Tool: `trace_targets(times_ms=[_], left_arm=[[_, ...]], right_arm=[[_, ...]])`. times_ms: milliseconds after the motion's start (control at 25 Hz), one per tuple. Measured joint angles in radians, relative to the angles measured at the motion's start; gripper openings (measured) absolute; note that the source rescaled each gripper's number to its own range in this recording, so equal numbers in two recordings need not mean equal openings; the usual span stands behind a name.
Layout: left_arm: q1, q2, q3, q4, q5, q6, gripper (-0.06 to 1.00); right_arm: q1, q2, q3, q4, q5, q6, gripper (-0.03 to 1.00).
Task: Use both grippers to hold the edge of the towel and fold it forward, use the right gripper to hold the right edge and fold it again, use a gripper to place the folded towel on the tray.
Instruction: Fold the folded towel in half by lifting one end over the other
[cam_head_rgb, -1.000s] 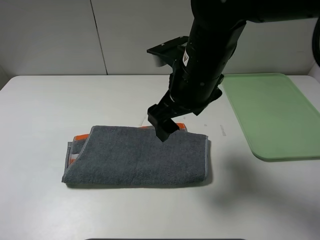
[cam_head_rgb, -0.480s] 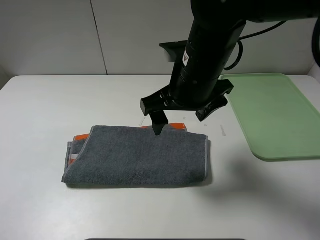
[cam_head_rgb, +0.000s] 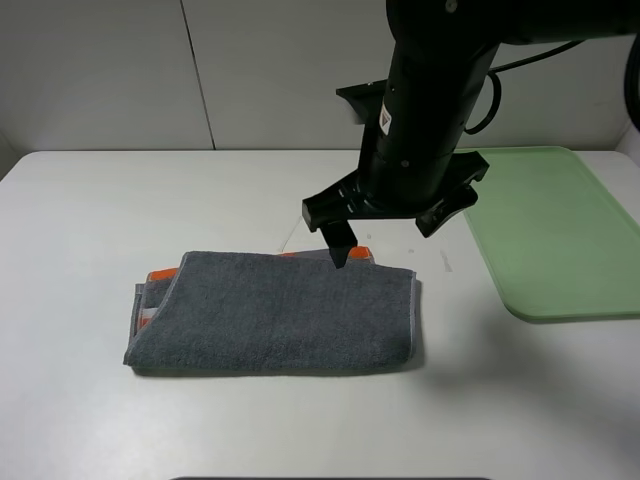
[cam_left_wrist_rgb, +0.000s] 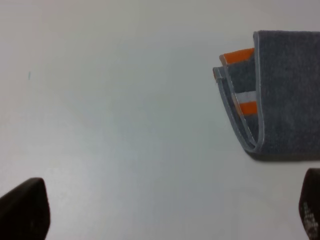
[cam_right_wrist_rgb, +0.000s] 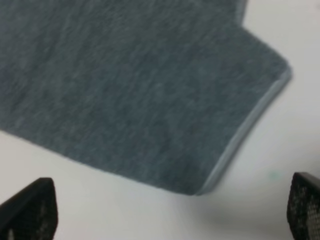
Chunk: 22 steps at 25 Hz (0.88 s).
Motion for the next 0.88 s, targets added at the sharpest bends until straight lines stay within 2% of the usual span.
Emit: trace_targets(times_ms=[240,480,880], left_arm=[[0.000,0.000,0.000,0.000,0.000,0.000,1.00],[0.000,0.000,0.000,0.000,0.000,0.000,1.00],[0.000,0.000,0.000,0.001,0.000,0.000,1.00]], right_arm=[[-0.055,0.000,0.094,0.024,-0.123,-0.033,1.00],[-0.067,0.008,0.175,0.054,-0.253,-0.082,1.00],[-0.076,0.150,0.181,0.085,-0.330,-0.130,1.00]])
